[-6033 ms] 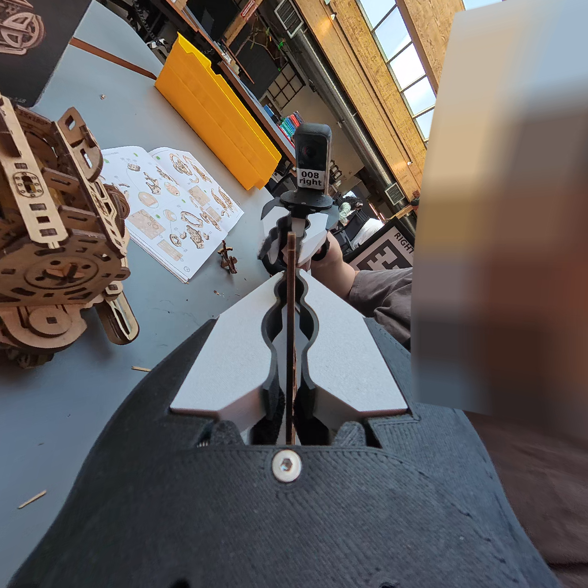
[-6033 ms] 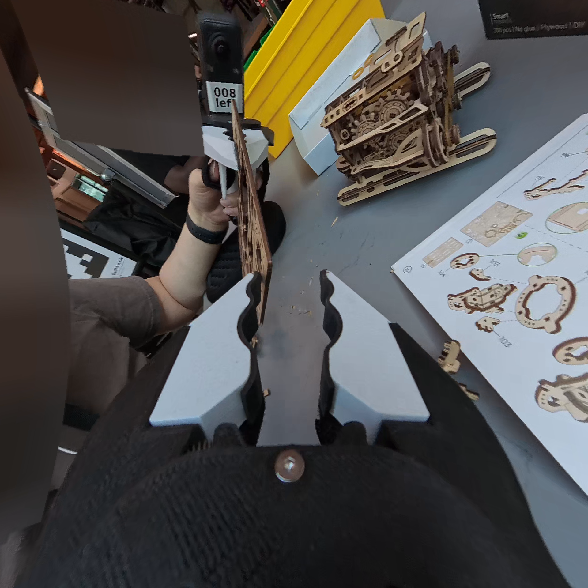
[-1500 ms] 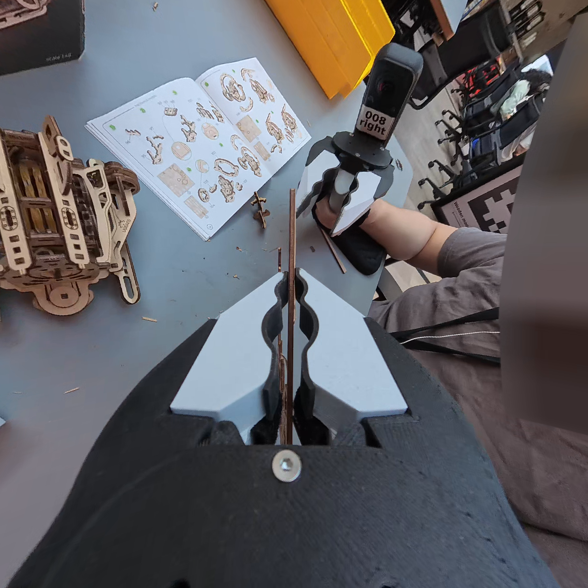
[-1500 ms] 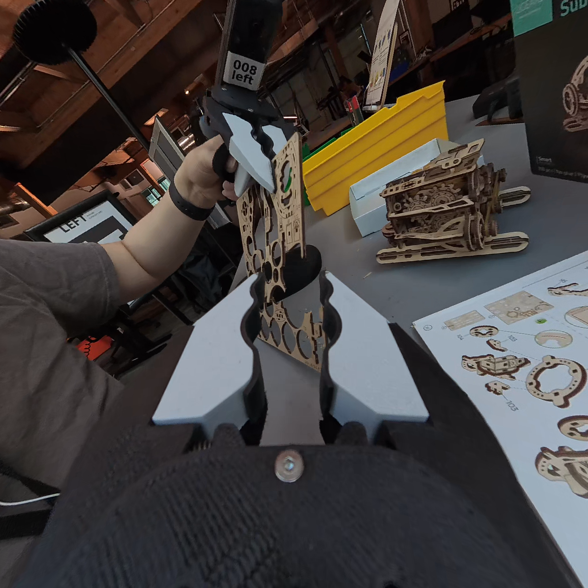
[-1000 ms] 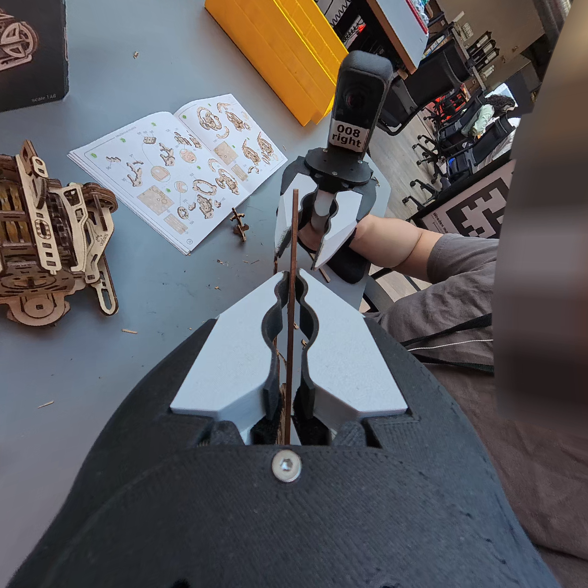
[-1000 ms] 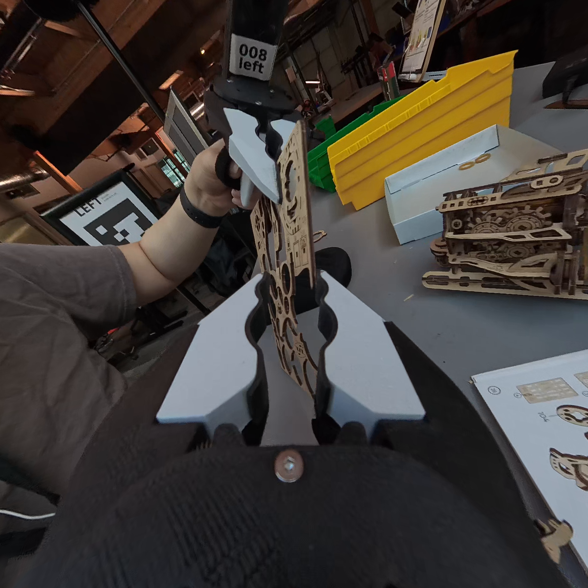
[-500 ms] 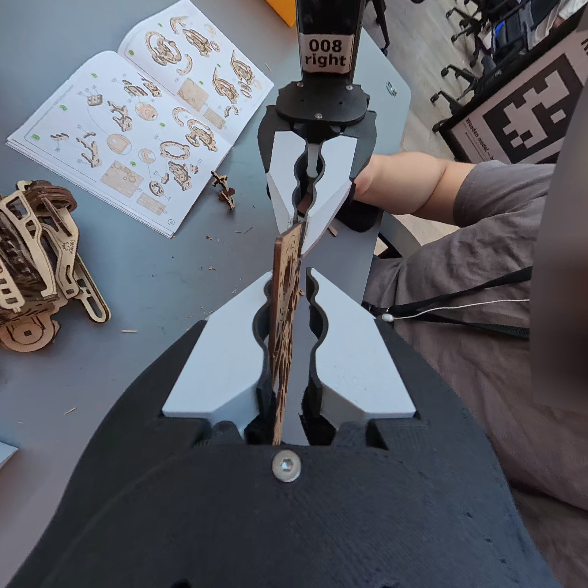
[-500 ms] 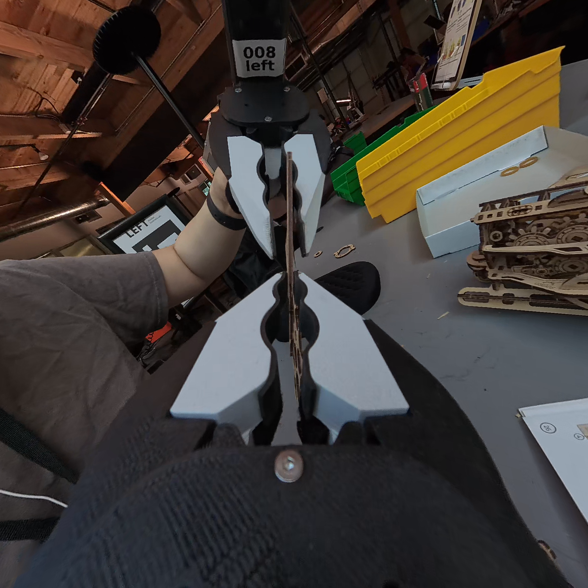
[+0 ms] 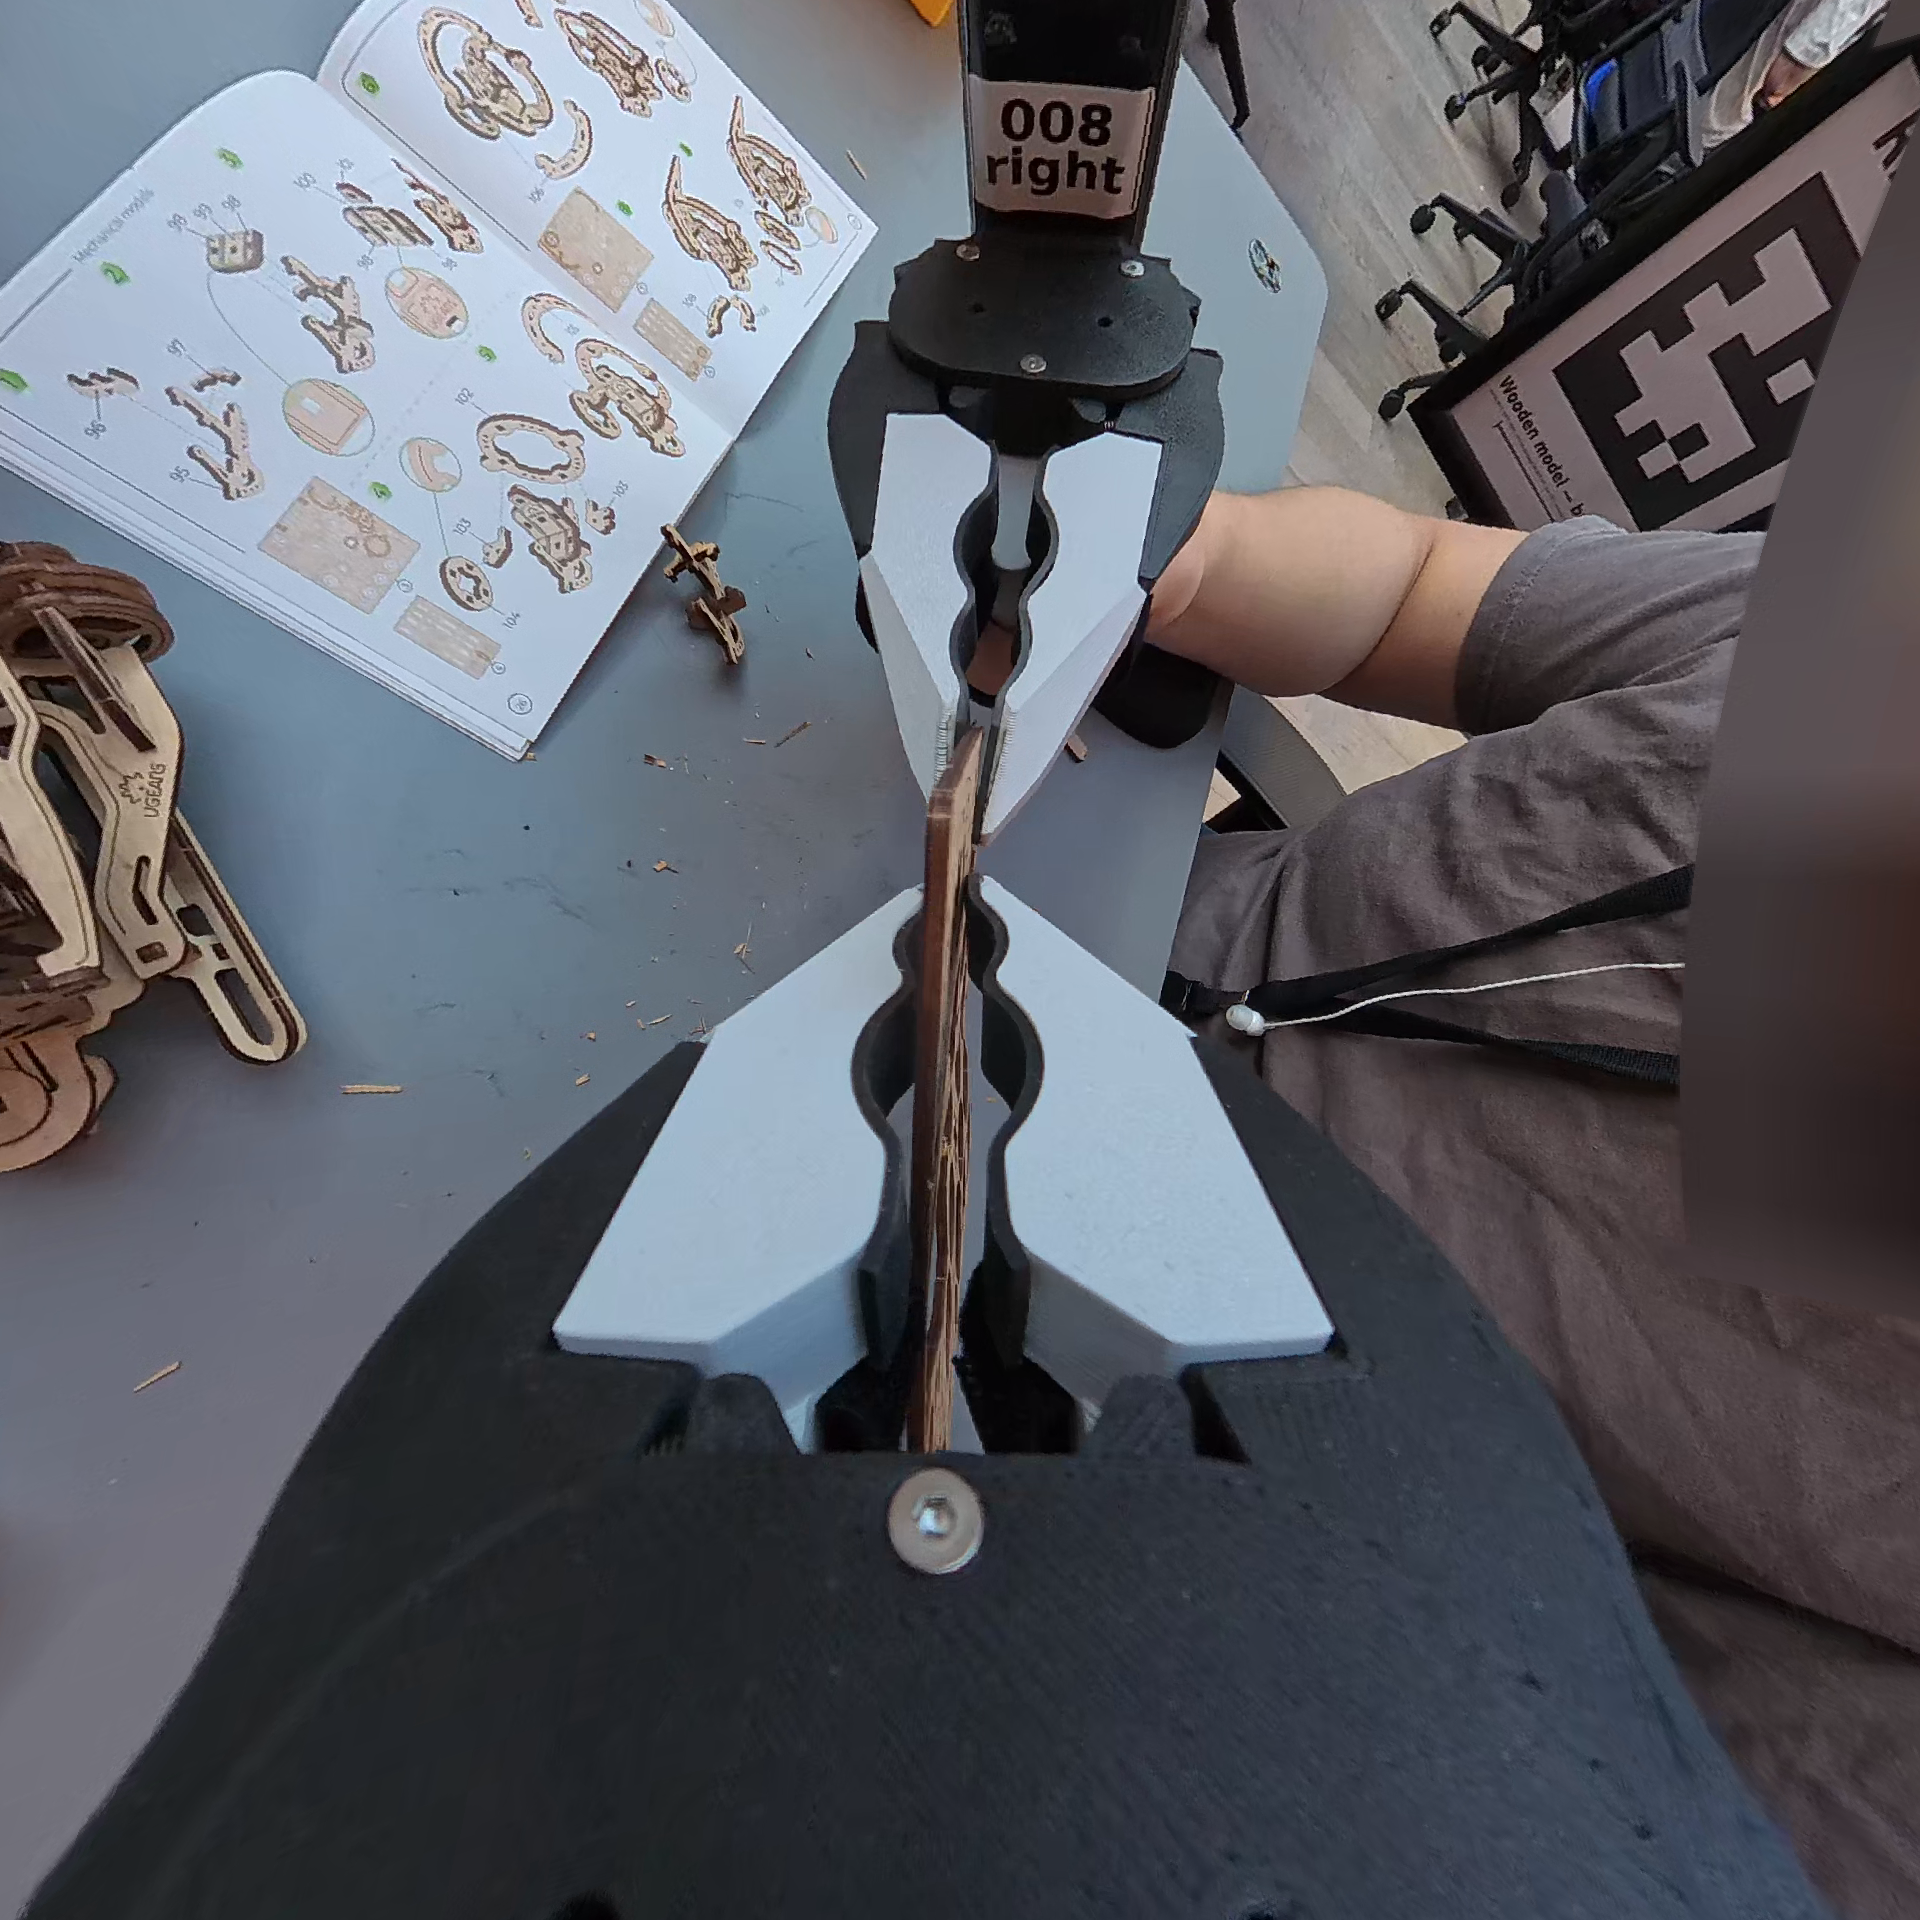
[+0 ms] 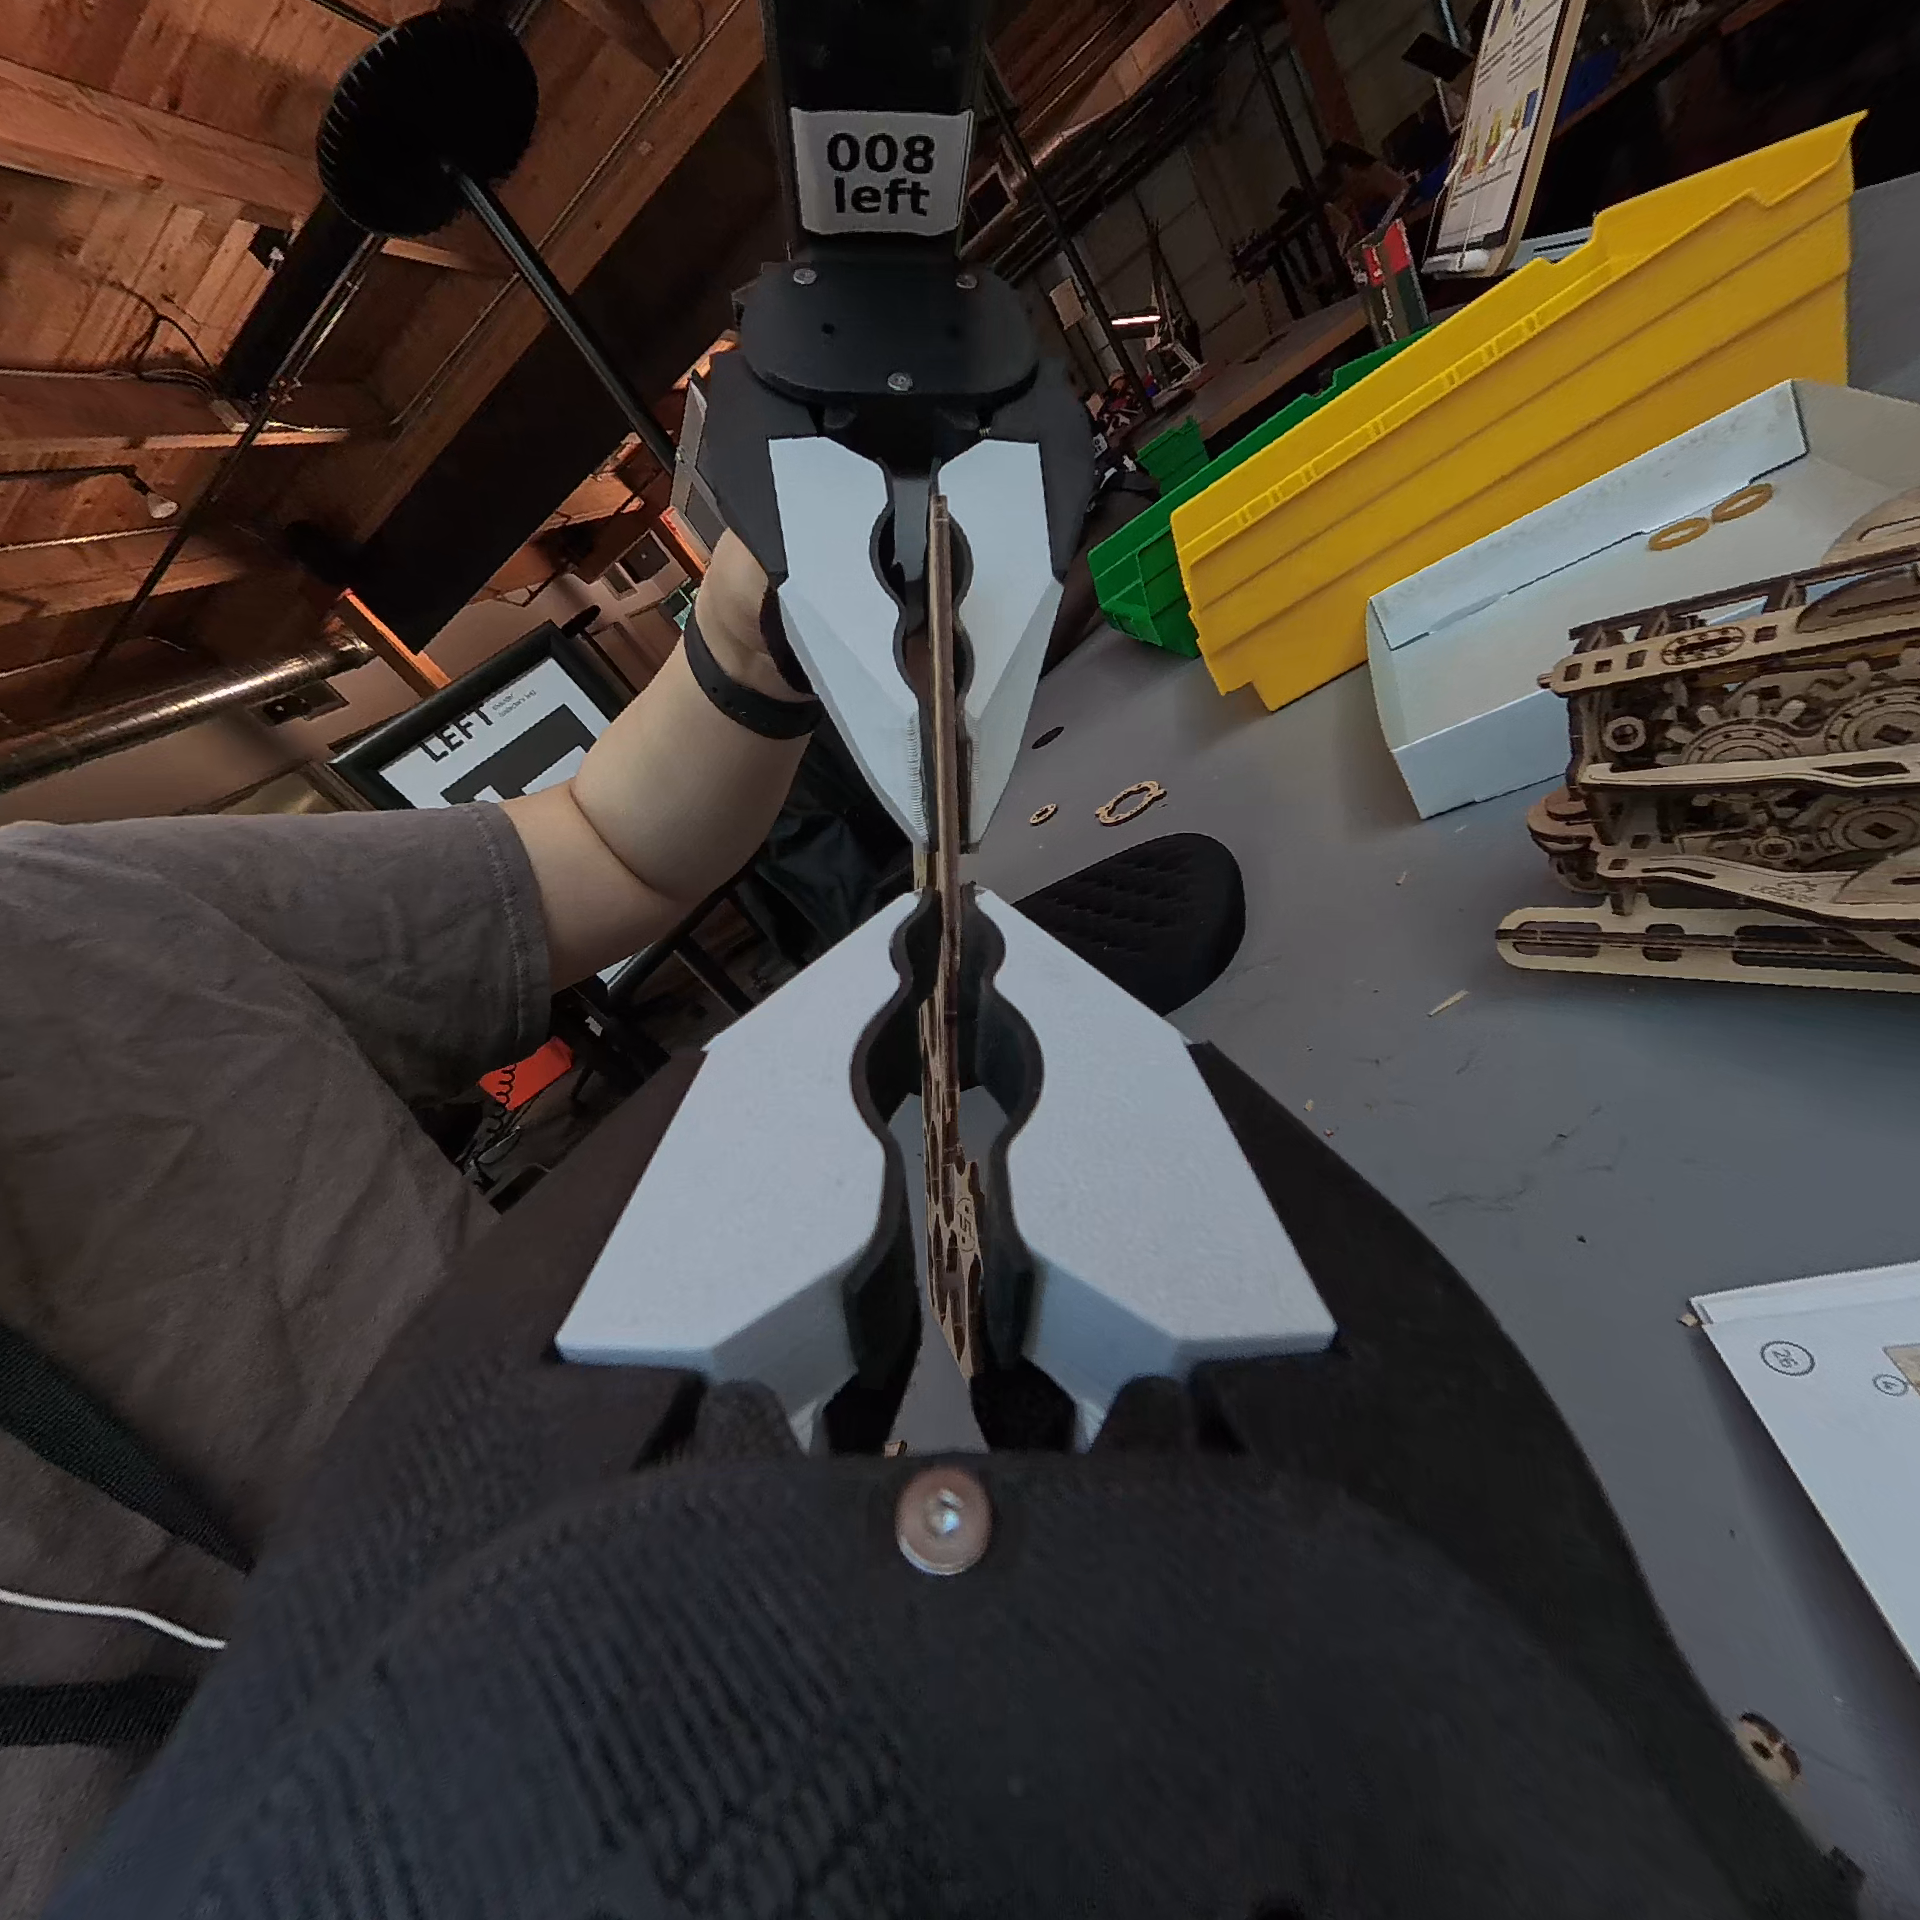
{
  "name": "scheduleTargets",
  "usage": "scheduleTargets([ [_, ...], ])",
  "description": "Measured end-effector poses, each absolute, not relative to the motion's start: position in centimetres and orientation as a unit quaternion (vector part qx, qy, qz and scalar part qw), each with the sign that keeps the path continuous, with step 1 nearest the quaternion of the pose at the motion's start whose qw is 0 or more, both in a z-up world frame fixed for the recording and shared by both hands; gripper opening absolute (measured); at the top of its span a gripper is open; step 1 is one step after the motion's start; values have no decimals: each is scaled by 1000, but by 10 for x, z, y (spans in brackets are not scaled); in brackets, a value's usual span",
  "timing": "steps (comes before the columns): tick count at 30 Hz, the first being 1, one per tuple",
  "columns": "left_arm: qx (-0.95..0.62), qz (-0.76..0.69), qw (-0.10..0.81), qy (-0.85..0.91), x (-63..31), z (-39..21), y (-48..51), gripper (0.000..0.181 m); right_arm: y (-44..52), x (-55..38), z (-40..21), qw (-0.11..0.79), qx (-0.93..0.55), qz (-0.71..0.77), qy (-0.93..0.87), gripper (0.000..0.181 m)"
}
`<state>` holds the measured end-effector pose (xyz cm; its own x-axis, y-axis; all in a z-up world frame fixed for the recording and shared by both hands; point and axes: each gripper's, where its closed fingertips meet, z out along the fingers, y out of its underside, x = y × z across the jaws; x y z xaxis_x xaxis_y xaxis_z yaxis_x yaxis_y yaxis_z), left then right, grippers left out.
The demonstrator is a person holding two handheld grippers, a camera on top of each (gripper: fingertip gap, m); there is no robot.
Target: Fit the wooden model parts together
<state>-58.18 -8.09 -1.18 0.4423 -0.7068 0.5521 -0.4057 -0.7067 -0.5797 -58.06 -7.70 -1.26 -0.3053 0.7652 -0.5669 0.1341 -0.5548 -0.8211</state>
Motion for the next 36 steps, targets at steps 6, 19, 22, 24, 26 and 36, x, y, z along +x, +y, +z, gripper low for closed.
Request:
scheduleTargets([
  [6, -830, -402, 195, 335, -579, -11, -79, 0, -74, -579, -12, 222, -543, 707, -395, 2],
  [19, -830, -406, 249, 290, -581, -2, -83, 0, -55, -562, 9, 355, -595, 640, -334, 40],
  [22, -833, -401, 257, 281, -584, -3, -86, 0, -65, -567, 6, 308, -598, 670, -314, 32],
  [24, -829, -412, 263, 271, -585, -2, -88, 0, -67, -571, 4, 280, -605, 685, -296, 29],
  [26, -828, -417, 272, 259, -586, -2, -90, 0, -69, -575, 3, 257, -608, 696, -281, 29],
  [36, -800, -456, 336, 197, -594, 3, -102, 0, -89, -591, 6, 240, -607, 699, -291, 24],
])
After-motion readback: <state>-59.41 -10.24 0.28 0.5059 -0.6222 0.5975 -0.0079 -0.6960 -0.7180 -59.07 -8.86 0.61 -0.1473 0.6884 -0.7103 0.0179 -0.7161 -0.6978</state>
